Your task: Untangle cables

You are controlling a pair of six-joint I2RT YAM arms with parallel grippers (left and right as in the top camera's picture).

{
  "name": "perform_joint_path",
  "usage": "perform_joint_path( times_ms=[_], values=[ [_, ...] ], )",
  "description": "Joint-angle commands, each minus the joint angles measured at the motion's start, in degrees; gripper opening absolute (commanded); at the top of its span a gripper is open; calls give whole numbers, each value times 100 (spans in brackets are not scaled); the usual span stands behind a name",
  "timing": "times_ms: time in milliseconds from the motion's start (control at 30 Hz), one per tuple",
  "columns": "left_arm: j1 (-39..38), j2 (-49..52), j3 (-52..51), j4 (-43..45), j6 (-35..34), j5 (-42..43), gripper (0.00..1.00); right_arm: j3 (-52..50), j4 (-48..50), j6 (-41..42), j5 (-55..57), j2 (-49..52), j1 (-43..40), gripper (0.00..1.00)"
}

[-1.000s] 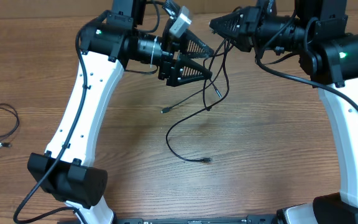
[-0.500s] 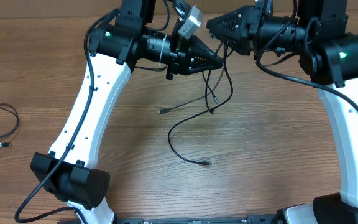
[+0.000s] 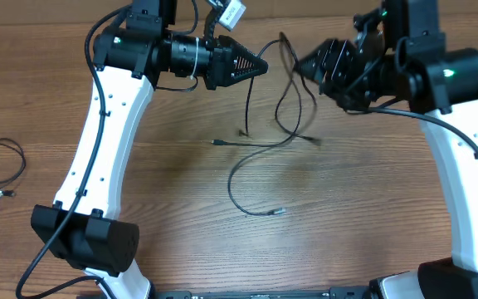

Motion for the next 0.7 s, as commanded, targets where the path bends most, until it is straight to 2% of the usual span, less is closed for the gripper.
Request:
perform_joint_path(
  times_ms=[0,167,300,433,467,500,533,567,667],
  values=[
    [-26,-446,-7,7,-361,-634,4,-568,136,-529,326,85,17,67],
    [-28,-903,-7,-92,-710,-1099,4,-1023,726,-1469,-7,94,125,71],
    [-24,-1228,-7,-260,-1008,-1104,4,-1021,1143,-2597,-9,94,234,81],
    [35,-1388,-7,-269,-1104,-1104,4,-1021,1390,-3071,-11,94,243,81],
    [48,-1399,-7,-291,-1147,-1104,4,-1021,1462,-3169,-20,94,243,78],
    [72,-1401,-7,-352,-1213,-1104,5,-1021,1620,-3195,-35,94,249,69],
    [76,-1399,-7,-426,-1202,-1104,4,-1021,1788,-3195,-94,94,254,55],
    [76,-1399,-7,-452,-1165,-1102,4,-1021,1873,-3195,-157,94,254,47],
    [76,-1421,-7,-511,-999,-1104,4,-1021,2177,-3226,-393,94,254,38]
  ],
)
